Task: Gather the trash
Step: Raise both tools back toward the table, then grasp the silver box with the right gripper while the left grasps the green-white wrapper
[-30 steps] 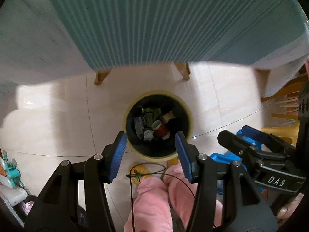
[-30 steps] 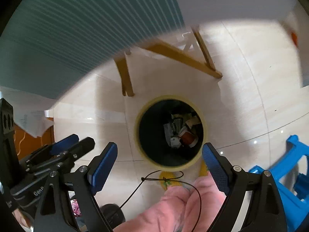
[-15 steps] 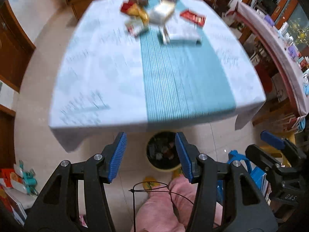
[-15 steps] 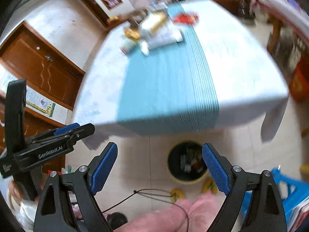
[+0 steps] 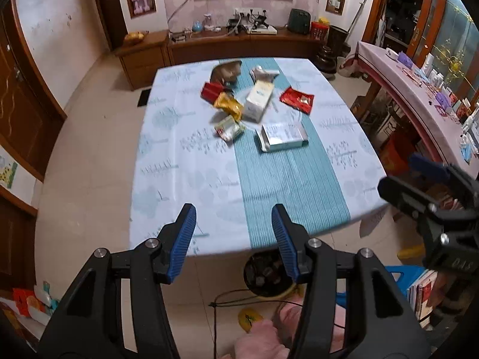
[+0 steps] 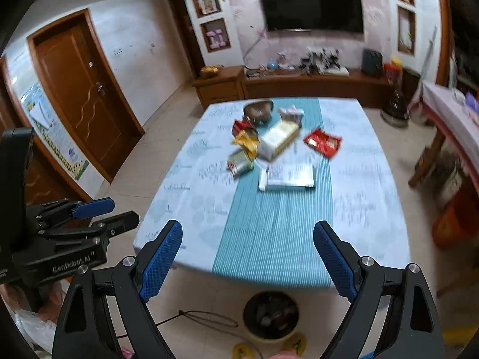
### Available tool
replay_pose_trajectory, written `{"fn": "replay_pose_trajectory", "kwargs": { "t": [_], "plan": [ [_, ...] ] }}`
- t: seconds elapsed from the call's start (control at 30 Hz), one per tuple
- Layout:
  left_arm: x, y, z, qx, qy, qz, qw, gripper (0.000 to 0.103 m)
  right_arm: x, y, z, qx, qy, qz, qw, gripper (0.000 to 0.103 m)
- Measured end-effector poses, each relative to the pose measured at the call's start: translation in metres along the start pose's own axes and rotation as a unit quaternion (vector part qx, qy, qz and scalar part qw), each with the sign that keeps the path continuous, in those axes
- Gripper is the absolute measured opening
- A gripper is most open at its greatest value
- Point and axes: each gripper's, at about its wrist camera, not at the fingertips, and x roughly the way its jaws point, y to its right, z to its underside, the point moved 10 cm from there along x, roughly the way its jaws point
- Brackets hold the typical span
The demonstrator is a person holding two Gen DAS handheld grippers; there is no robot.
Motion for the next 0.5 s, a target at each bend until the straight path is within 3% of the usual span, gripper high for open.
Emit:
{"fn": "replay_pose_trajectory", "kwargs": {
  "t": [0.27,0.5],
  "plan": [
    [0.031,-0.007,-0.04,0.001,0.002,-0.02,0.9998,0.049,0.049,0.003,-0.062,-0.072,-0.014,0.002,0.997,0.09],
    [0.112,-0.009,-0.07,-0.005,-0.036,-0.007,0.9993,0.049,0.154,0.041,-0.092,-0.137,-0.077,-0.033,0.987,0.09]
  ]
}}
